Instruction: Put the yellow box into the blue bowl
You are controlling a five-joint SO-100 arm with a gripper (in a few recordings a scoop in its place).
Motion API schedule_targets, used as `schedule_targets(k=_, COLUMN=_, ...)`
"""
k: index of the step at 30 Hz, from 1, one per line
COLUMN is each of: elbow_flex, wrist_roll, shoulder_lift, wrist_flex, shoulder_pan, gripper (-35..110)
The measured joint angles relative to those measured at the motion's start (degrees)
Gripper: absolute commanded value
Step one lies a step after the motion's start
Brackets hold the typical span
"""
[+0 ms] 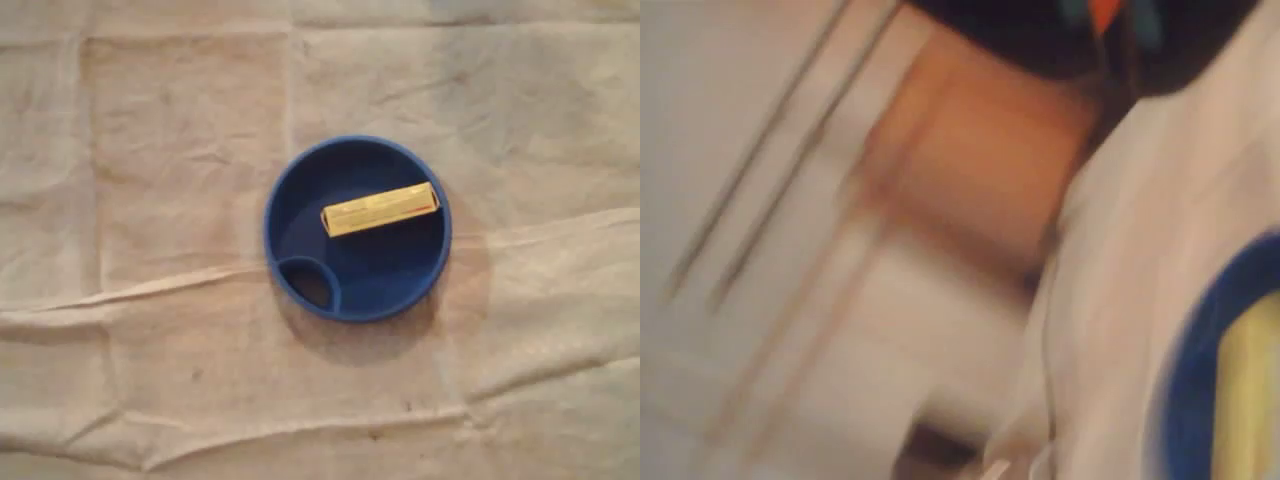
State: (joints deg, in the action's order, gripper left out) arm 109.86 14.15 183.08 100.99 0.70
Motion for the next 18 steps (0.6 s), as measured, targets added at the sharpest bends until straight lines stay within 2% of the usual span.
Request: schedule_targets(k=18, elbow_flex=0.00, wrist_roll=0.00, shoulder_lift=5.71, wrist_flex=0.00, shoulder_pan=0.79, gripper=0)
